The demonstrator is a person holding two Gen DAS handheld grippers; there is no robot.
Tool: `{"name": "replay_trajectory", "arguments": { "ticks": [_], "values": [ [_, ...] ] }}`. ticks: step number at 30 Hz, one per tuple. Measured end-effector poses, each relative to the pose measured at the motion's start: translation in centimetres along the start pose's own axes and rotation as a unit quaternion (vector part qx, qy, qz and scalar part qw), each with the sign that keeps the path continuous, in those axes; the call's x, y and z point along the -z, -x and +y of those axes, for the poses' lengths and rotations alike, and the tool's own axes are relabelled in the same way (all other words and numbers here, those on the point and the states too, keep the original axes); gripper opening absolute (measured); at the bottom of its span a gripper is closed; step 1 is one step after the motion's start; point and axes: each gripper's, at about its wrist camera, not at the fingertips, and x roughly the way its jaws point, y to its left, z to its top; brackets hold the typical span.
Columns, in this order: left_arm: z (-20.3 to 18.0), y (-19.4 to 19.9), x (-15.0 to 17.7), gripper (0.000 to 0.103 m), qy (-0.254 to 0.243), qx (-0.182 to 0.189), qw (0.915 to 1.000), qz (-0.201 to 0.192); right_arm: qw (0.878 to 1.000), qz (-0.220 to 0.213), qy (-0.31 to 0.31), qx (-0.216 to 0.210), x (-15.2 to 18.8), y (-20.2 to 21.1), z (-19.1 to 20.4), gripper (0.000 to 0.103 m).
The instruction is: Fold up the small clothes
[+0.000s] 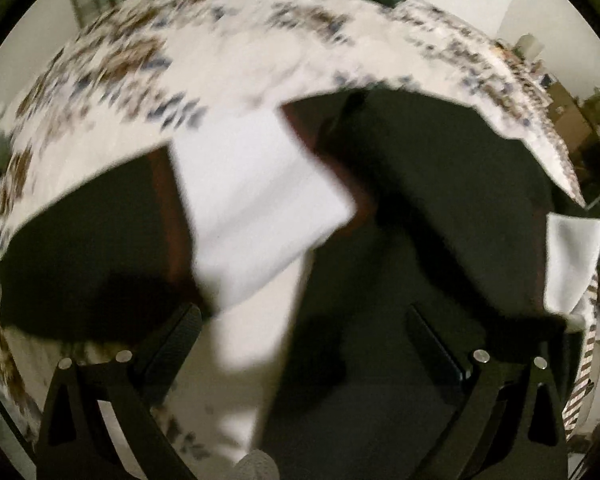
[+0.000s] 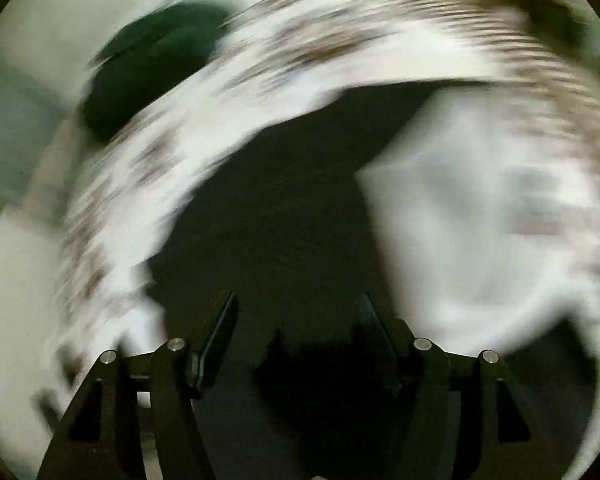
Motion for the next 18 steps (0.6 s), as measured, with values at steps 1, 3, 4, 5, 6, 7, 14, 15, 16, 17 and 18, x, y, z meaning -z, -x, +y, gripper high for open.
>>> {"name": "replay_trajectory", "arguments": {
  "ticks": [1, 3, 4, 5, 6, 7, 14, 15, 16, 17, 18],
  "values": [
    [-0.7, -0.1, -0.9, 0.103, -0.009, 0.0, 0.9999, -0.006, 0.999, -0.005, -0.027, 0.032, 0.0, 1.4, -3.9, 0.066],
    [-2.6, -0.7, -2.4, 0.103, -0.027, 0.001, 0.9995, -0.014, 0.995, 0.025, -0.062, 0.077, 0.6, 2.7, -10.6, 0.066],
    [-3.2, -1.0, -2.9, 0.103, -0.033, 0.002, 0.9993, -0.016, 0.994, 0.035, -0.062, 0.084, 1.1, 2.9, -12.3, 0.066],
    [-4.3, -1.3, -3.6, 0.103, -0.039, 0.0, 0.999, -0.019, 0.993, 0.048, -0.049, 0.097, 1.8, 2.8, -13.7, 0.066],
    [-5.1, -1.5, -3.9, 0.103, -0.045, 0.0, 0.9988, -0.021, 0.991, 0.066, -0.021, 0.114, 2.5, 2.2, -14.5, 0.066],
    [-5.9, -1.6, -4.1, 0.103, -0.05, -0.002, 0.9985, -0.023, 0.99, 0.077, 0.014, 0.12, 3.2, 1.5, -14.9, 0.066],
    [-10.6, -2.7, -5.1, 0.103, -0.072, -0.016, 0.9967, -0.035, 0.979, 0.005, 0.029, 0.2, 1.7, -2.3, -17.2, 0.064],
    [-11.1, -3.1, -5.3, 0.103, -0.07, -0.014, 0.9969, -0.033, 0.979, -0.017, -0.028, 0.199, 0.8, -1.4, -20.1, 0.064],
    [-11.3, -3.6, -5.4, 0.103, -0.07, -0.016, 0.997, -0.028, 0.977, -0.023, -0.064, 0.2, 0.4, -1.1, -21.7, 0.064],
    [-11.5, -4.2, -5.6, 0.103, -0.067, -0.02, 0.9973, -0.022, 0.973, -0.026, -0.109, 0.201, 0.4, -0.7, -24.4, 0.064],
    [-11.5, -4.8, -5.7, 0.103, -0.063, -0.019, 0.9977, -0.015, 0.971, -0.022, -0.128, 0.2, 0.5, -0.9, -25.7, 0.064]
  ]
}}
